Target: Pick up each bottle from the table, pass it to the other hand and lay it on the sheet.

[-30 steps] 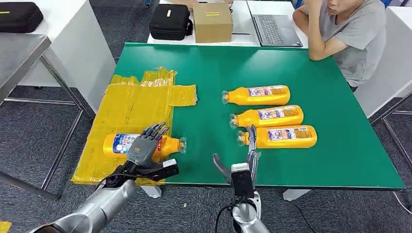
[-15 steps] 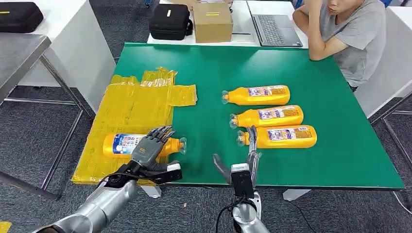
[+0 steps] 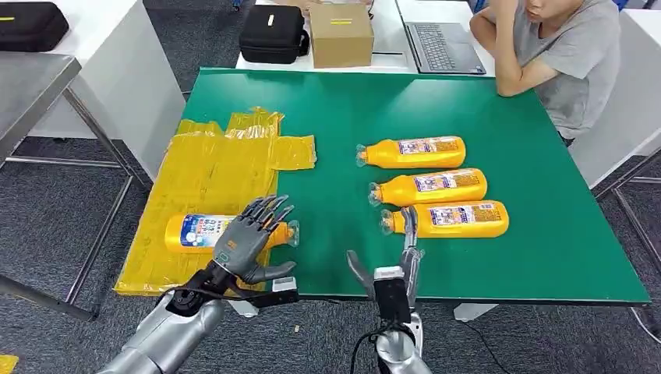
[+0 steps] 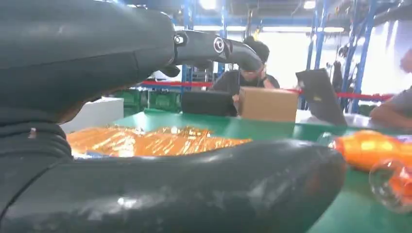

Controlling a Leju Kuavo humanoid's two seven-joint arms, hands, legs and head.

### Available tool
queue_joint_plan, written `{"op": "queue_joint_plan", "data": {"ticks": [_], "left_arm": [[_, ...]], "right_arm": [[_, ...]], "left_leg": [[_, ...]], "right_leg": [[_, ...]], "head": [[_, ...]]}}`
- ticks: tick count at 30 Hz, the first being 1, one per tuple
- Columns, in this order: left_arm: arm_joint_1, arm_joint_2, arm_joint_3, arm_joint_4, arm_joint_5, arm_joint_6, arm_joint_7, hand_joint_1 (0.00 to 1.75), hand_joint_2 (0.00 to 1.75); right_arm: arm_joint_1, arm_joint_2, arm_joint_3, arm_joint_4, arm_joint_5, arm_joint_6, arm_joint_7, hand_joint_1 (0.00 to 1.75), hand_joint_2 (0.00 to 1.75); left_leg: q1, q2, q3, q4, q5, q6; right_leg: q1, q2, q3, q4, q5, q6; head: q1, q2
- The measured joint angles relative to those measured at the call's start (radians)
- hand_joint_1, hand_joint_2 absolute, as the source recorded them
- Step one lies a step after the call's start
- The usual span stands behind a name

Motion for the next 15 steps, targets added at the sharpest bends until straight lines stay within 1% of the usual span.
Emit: {"op": "queue_joint_plan", "data": {"ticks": [7, 8, 12, 15], "left_arm": [[0.014, 0.009, 0.0, -0.042, 0.001, 0.001, 0.001, 0.0, 0.0], [0.016, 0.01, 0.0, -0.046, 0.005, 0.004, 0.001, 0.0, 1.75], [0.023, 0.011, 0.005, -0.072, 0.03, 0.04, -0.001, 0.0, 1.75], [0.035, 0.009, 0.034, -0.103, 0.09, 0.111, -0.033, 0.0, 1.75]], "right_arm": [[0.0, 0.0, -0.004, 0.0, 0.0, 0.0, 0.0, 0.0, 1.75], [0.0, 0.0, -0.005, 0.0, 0.002, 0.0, 0.0, 0.0, 1.75], [0.0, 0.001, -0.006, 0.0, 0.014, 0.0, 0.0, 0.0, 1.75], [0.01, 0.004, -0.008, -0.02, 0.011, 0.0, 0.0, 0.0, 1.75]], "left_leg": [[0.0, 0.0, 0.0, 0.0, 0.0, 0.0], [0.0, 0.0, 0.0, 0.0, 0.0, 0.0], [0.0, 0.0, 0.0, 0.0, 0.0, 0.0], [0.0, 0.0, 0.0, 0.0, 0.0, 0.0]], "right_leg": [[0.0, 0.0, 0.0, 0.0, 0.0, 0.0], [0.0, 0.0, 0.0, 0.0, 0.0, 0.0], [0.0, 0.0, 0.0, 0.0, 0.0, 0.0], [0.0, 0.0, 0.0, 0.0, 0.0, 0.0]], "head": [[0.0, 0.0], [0.0, 0.0], [0.0, 0.0], [0.0, 0.0]]}}
